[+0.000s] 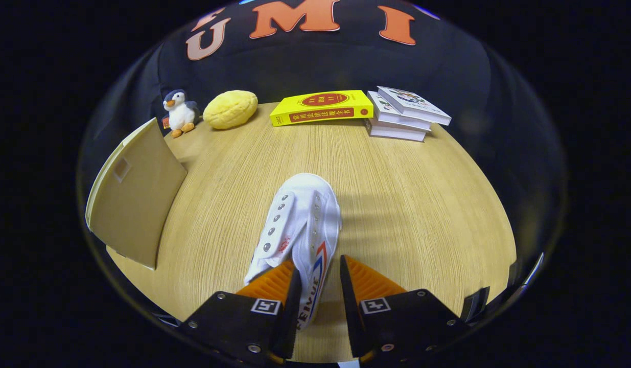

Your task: Open the storage box then place both shoes into the box .Put the left shoe in first, then the right shoe, with the right side of both shoes facing outward in a uniform manner.

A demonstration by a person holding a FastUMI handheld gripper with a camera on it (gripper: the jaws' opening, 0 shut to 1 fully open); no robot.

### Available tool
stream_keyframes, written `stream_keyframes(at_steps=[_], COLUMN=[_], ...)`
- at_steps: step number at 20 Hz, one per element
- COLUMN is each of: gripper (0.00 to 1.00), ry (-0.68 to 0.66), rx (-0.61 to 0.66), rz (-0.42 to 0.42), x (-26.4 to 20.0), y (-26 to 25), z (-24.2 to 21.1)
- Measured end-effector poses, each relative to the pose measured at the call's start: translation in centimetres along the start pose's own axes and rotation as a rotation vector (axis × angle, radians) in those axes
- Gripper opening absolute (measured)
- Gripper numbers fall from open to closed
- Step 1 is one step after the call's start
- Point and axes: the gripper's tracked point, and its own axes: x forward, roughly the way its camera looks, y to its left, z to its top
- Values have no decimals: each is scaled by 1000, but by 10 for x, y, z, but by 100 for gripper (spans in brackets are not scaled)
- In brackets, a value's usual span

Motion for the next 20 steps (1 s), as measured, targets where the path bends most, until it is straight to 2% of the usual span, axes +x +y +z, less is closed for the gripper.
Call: stream_keyframes(at_steps=[5, 8, 9, 11, 15, 20], gripper=[22, 16, 9, 2, 1, 1], ry=[-32, -47, -42, -23, -24, -90], rx=[-22, -29, -10, 61, 158, 210], rz=[-58, -107, -109, -77, -79, -31], x=[19, 26, 26, 24, 13, -23], y=[-3, -17, -20, -19, -24, -1], z=[2, 6, 7, 7, 21, 70])
